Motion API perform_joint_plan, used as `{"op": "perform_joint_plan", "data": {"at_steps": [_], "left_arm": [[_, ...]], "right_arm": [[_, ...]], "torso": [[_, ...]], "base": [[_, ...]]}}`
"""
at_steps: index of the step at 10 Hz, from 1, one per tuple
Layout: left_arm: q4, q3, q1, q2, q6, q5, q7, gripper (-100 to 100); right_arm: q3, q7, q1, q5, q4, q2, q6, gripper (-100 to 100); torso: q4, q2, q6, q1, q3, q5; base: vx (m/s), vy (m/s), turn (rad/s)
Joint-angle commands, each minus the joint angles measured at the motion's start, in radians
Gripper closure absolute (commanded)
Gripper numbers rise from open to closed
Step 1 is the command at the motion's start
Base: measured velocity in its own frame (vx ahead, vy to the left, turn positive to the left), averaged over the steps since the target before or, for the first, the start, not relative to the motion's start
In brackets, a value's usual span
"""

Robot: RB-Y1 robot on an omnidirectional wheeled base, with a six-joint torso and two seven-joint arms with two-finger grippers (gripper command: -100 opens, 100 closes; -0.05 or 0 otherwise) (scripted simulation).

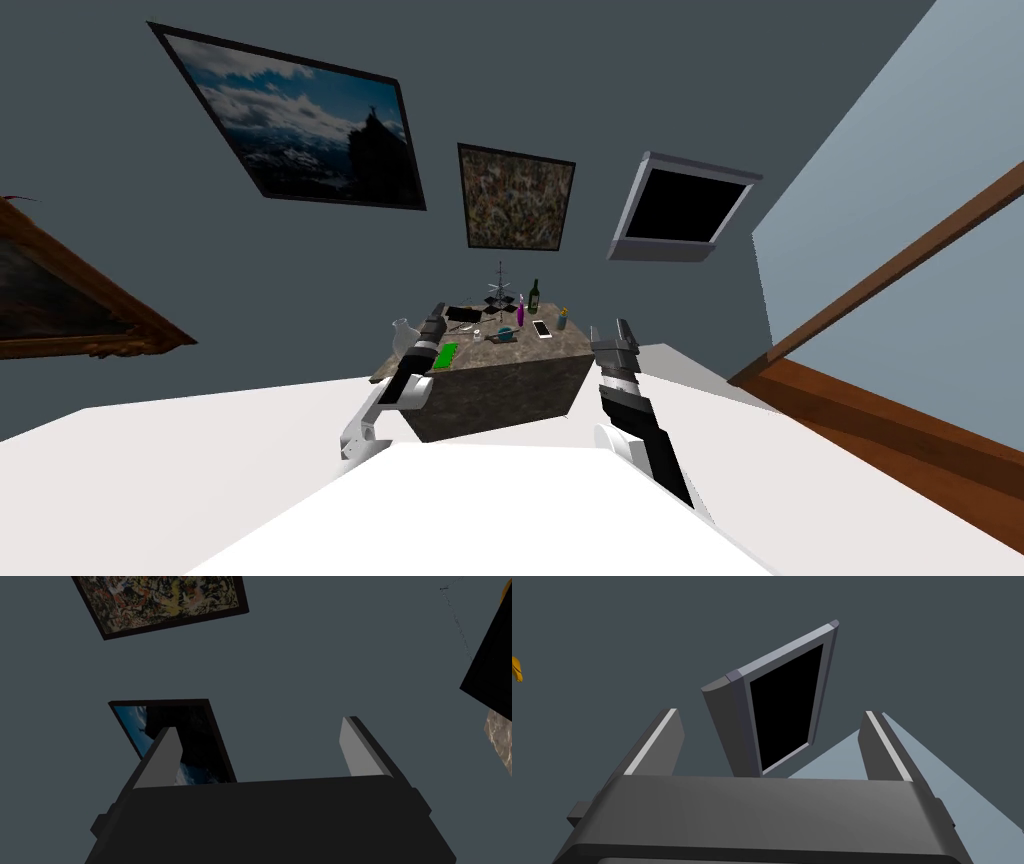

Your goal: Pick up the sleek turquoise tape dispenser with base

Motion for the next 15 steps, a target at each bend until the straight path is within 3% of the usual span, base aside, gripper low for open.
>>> {"op": "perform_joint_plan", "data": {"at_steps": [1, 2, 3, 4, 5, 6, 7, 15], "left_arm": [[0.031, 0.004, -0.024, -0.001, 0.028, -0.004, 0.001, -100], [0.072, 0.016, -0.071, 0.007, 0.073, -0.006, 0.006, -100], [0.080, 0.016, -0.074, 0.007, 0.076, -0.006, 0.006, -100], [0.126, 0.028, -0.116, 0.015, 0.111, -0.009, 0.012, -100], [0.131, 0.028, -0.127, 0.015, 0.125, -0.009, 0.012, -100], [0.179, 0.041, -0.165, 0.022, 0.152, -0.011, 0.018, -100], [0.185, 0.041, -0.180, 0.022, 0.176, -0.011, 0.018, -100], [0.419, 0.092, -0.402, 0.043, 0.385, -0.017, 0.043, -100]], "right_arm": [[0.000, 0.000, 0.000, 0.000, 0.000, 0.000, 0.000, 0], [0.000, 0.000, 0.000, 0.000, 0.000, 0.000, 0.000, 0], [0.000, 0.000, 0.000, 0.000, 0.000, 0.000, 0.000, 0], [0.000, 0.000, 0.000, 0.000, 0.000, 0.000, 0.000, 0], [0.000, 0.000, 0.000, 0.000, 0.000, 0.000, 0.000, 0], [0.000, 0.000, 0.000, 0.000, 0.000, 0.000, 0.000, 0], [0.000, 0.000, 0.000, 0.000, 0.000, 0.000, 0.000, 0], [0.000, 0.000, 0.000, 0.000, 0.000, 0.000, 0.000, 0]], "torso": [[0.000, 0.000, 0.000, 0.000, 0.000, 0.000], [0.000, 0.000, 0.000, 0.000, 0.000, 0.000], [0.000, 0.000, 0.000, 0.000, 0.000, 0.000], [0.000, 0.000, 0.000, 0.000, 0.000, 0.000], [0.000, 0.001, 0.000, -0.001, 0.001, 0.000], [0.000, 0.001, 0.000, 0.000, 0.000, 0.000], [0.000, 0.000, 0.000, 0.000, 0.000, 0.000], [0.000, 0.001, 0.000, 0.000, 0.001, 0.000]], "base": [[0.006, -0.078, 0.063], [0.009, -0.087, 0.101], [0.002, -0.078, 0.059], [-0.010, -0.095, 0.082], [0.001, -0.083, 0.071], [0.012, -0.090, 0.122], [0.004, -0.080, 0.058], [-0.012, -0.086, 0.082]]}}
